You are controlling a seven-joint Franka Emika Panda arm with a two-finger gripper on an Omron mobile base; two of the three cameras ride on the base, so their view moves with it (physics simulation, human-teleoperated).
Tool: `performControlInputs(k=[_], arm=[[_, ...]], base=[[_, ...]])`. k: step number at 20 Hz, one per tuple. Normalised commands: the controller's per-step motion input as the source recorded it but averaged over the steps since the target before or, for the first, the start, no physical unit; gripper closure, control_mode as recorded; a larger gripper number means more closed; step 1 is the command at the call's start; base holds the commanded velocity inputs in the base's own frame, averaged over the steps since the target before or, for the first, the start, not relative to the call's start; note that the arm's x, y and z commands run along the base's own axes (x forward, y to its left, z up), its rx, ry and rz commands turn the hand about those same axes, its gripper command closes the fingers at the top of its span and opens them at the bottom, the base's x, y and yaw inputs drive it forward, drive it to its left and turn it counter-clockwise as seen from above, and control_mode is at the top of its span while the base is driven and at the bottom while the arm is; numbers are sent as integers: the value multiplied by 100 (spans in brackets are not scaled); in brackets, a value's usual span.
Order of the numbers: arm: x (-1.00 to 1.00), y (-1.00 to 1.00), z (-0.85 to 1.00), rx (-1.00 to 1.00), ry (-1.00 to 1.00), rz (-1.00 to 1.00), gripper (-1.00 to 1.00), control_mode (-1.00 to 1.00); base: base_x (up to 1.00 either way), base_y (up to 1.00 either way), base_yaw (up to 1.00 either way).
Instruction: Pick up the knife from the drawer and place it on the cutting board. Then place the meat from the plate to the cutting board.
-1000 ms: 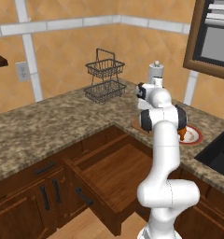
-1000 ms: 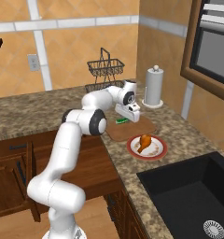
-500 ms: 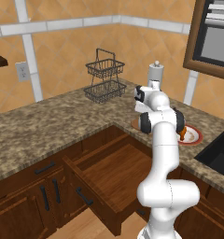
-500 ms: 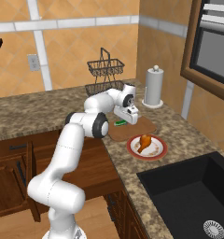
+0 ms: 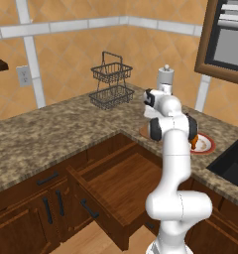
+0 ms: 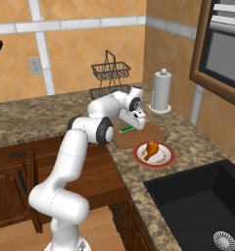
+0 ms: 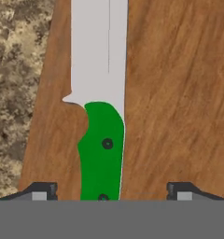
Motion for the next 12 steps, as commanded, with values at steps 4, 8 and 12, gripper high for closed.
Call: performControlInputs(k=[4, 8, 12], arm=[[-88, 10, 0, -8, -23, 0, -100, -100], [-86, 5, 10, -12, -29, 0, -100, -100], [-72, 1, 78, -15, -17, 0, -100, -100]], base=[[0, 0, 0], [0, 0, 0], [0, 0, 0]])
